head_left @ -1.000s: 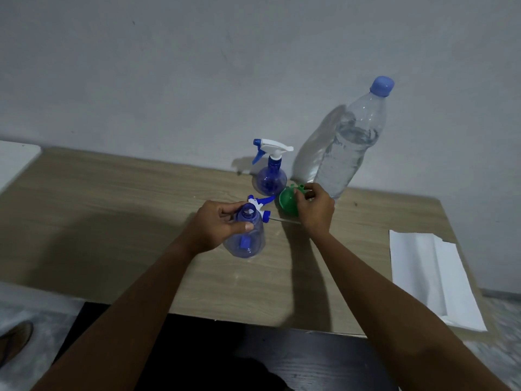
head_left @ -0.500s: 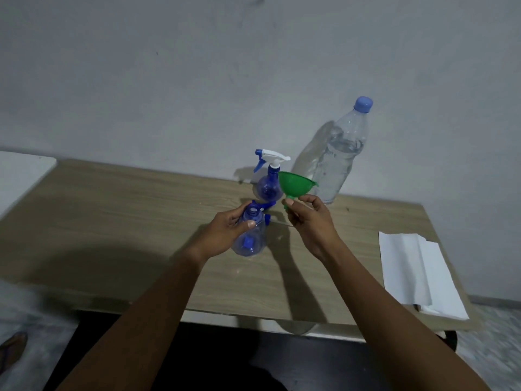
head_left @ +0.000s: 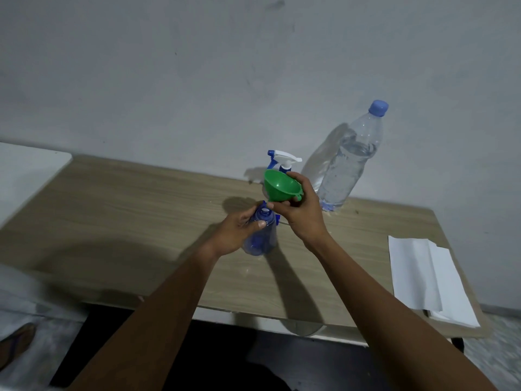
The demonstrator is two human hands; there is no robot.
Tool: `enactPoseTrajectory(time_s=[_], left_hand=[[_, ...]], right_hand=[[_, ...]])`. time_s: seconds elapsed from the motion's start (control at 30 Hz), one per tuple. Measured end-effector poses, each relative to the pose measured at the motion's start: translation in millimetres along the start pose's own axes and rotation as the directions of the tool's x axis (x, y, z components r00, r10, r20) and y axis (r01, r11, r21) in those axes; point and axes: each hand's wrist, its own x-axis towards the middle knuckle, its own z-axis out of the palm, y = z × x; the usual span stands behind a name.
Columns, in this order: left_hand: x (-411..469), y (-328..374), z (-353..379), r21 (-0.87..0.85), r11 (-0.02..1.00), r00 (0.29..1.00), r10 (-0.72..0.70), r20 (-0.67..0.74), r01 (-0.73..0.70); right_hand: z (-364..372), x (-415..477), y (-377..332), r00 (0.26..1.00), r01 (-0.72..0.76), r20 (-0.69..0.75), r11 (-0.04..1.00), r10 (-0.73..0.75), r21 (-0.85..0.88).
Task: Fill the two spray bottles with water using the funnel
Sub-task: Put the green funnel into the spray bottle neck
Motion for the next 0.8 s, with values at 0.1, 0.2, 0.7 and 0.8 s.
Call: enactPoseTrajectory(time_s=[0.1, 0.2, 0.7, 0.8], left_hand=[[-0.2, -1.6, -0.8, -0.013, 1.0, 1.0, -0.008, 0.013, 0.008], [-2.1, 1.4, 0.2, 0.003, 1.0, 1.0, 0.002, 0.017, -0.002], [-1.7, 9.3, 3.0, 0.021, 1.0, 0.999, -0.007, -0.042, 0.008], [-4.4, 11.0, 3.7, 0.038, 0.999, 0.997, 0.002, -0.075, 0.001]], right_hand=[[1.4, -2.9, 4.1, 0.998, 0.059, 0.034, 0.993, -0.056, -0.101], [2.0, -3.3, 10.0, 0.996, 0.055, 0.081, 0.988, -0.044, -0.143], [-11.4, -15.1, 9.0, 0.996, 0.048, 0.086, 0.968, -0.028, -0.247], [-19.5, -19.9, 5.0, 0.994, 0.012, 0.105, 0.974, 0.012, -0.226]])
